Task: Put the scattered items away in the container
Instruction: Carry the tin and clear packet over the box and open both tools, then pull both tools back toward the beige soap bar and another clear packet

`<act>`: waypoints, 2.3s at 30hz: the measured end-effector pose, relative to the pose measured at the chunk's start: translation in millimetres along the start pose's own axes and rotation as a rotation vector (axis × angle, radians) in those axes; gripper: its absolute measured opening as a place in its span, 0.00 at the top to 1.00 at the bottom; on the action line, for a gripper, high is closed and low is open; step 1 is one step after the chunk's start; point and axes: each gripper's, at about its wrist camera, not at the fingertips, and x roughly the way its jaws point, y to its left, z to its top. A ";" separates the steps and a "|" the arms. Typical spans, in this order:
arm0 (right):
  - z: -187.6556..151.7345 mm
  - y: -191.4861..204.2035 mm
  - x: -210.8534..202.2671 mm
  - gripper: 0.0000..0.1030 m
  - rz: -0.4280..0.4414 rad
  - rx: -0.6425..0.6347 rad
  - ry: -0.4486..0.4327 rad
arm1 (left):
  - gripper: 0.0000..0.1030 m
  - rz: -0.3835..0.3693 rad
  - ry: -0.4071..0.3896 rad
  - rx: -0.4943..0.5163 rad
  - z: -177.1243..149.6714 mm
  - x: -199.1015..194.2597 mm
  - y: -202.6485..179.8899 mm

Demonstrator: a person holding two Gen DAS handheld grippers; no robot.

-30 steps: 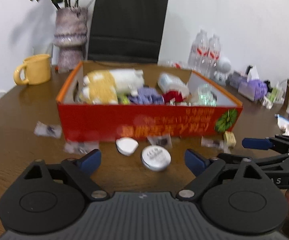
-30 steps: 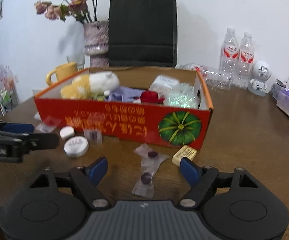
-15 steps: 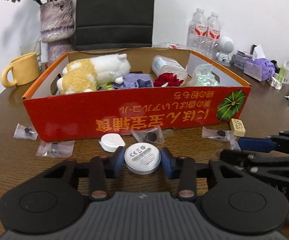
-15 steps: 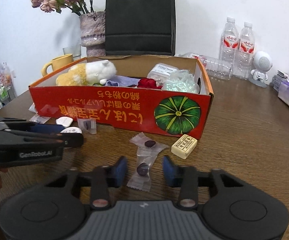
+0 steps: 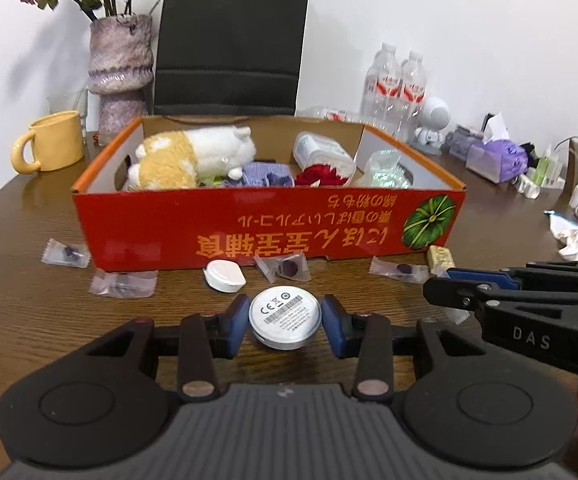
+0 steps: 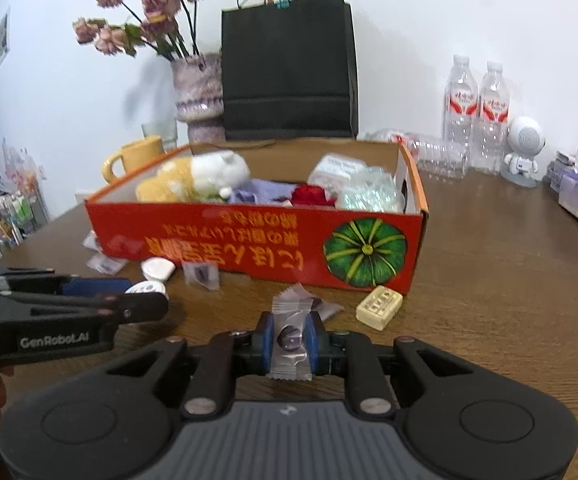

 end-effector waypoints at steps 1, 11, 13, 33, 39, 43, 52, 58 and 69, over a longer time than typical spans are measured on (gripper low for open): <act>1.4 1.6 -4.0 0.85 0.005 0.003 -0.012 | 0.61 0.002 -0.012 0.000 1.7 -5.6 0.8; 37.3 16.8 -24.7 0.84 0.063 0.018 -0.122 | 0.61 0.021 -0.162 0.007 39.9 -48.2 7.2; 47.7 17.6 -23.4 0.85 0.066 0.013 -0.134 | 0.61 0.024 -0.186 0.003 49.6 -49.4 9.6; 105.9 -10.2 94.8 0.84 0.023 0.008 -0.061 | 0.61 -0.047 -0.115 0.020 109.3 68.7 38.2; 105.5 -14.8 122.2 0.84 0.035 -0.021 -0.010 | 0.61 -0.066 -0.078 0.030 108.8 98.9 42.1; 107.0 -18.7 134.4 0.73 0.050 -0.014 0.018 | 0.56 -0.082 -0.050 0.028 108.8 104.6 46.3; 108.8 -15.7 116.1 0.36 0.047 -0.026 -0.026 | 0.28 -0.049 -0.127 0.007 115.3 78.0 52.3; 106.8 -8.7 86.5 0.28 0.037 -0.056 -0.075 | 0.19 -0.045 -0.171 0.000 110.3 48.2 53.0; 72.9 -26.3 17.1 0.27 -0.035 -0.046 -0.103 | 0.17 0.067 -0.179 -0.050 66.9 -20.0 87.5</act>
